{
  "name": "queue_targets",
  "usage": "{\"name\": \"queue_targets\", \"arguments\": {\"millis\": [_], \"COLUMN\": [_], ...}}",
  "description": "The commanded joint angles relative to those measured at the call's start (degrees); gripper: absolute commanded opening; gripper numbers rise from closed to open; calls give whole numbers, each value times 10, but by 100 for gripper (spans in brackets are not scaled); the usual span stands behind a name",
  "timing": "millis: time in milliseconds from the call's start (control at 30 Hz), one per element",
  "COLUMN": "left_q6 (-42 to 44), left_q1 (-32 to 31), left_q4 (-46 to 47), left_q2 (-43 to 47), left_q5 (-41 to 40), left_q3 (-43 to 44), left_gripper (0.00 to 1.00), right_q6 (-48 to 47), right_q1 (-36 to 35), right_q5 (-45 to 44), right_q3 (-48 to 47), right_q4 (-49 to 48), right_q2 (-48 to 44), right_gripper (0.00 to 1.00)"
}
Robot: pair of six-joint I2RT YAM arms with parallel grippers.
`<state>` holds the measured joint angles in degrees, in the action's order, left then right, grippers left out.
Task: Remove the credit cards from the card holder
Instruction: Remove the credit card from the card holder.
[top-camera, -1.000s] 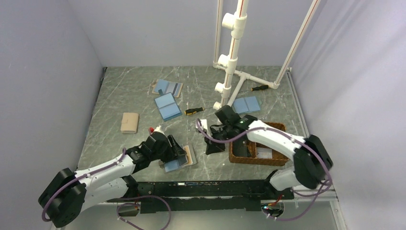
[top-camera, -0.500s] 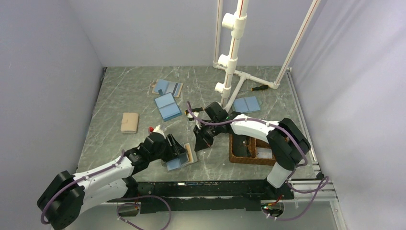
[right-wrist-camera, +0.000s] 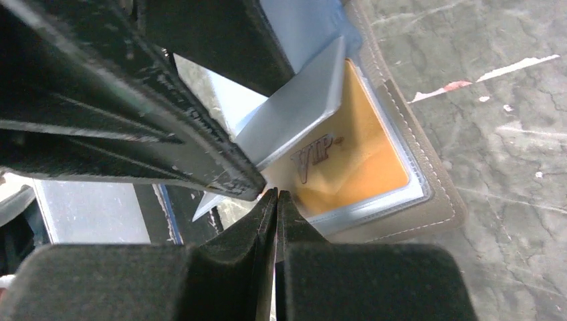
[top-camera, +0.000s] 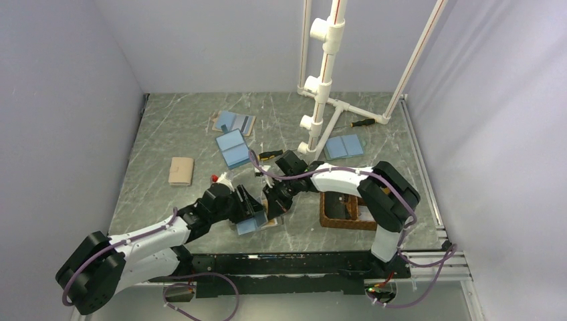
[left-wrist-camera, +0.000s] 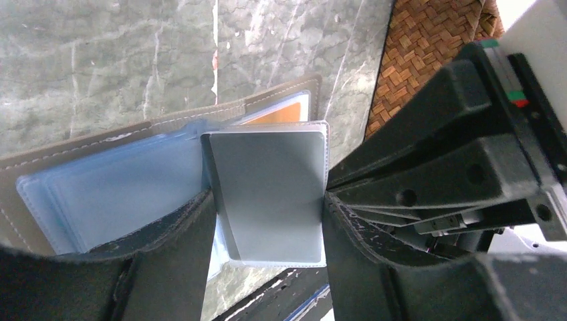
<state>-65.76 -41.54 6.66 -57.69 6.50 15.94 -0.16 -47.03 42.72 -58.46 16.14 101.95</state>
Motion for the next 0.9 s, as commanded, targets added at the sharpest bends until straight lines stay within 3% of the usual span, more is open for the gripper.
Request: {"name": "queue_targets", "arguments": {"millis": [0, 200, 533, 867], "left_q6": [-6, -9, 11, 39], "left_q1": [3, 3, 3, 2], "left_q4": [58, 75, 44, 10], "left_q2": [5, 9, 45, 65], "left_q5": [21, 31, 30, 23], "left_q3": [-6, -19, -29, -33], "left_gripper": [54, 75, 78, 72], "right_q6": [35, 65, 109, 168], "right_q1": [1, 5, 15, 19], "right_q5": [-12, 36, 63, 148], "right_q3": [-21, -22, -29, -53], "right_q4": [-29, -44, -59, -90], "right_q2": [7, 17, 41, 74], "right_gripper": [5, 5, 5, 4]}}
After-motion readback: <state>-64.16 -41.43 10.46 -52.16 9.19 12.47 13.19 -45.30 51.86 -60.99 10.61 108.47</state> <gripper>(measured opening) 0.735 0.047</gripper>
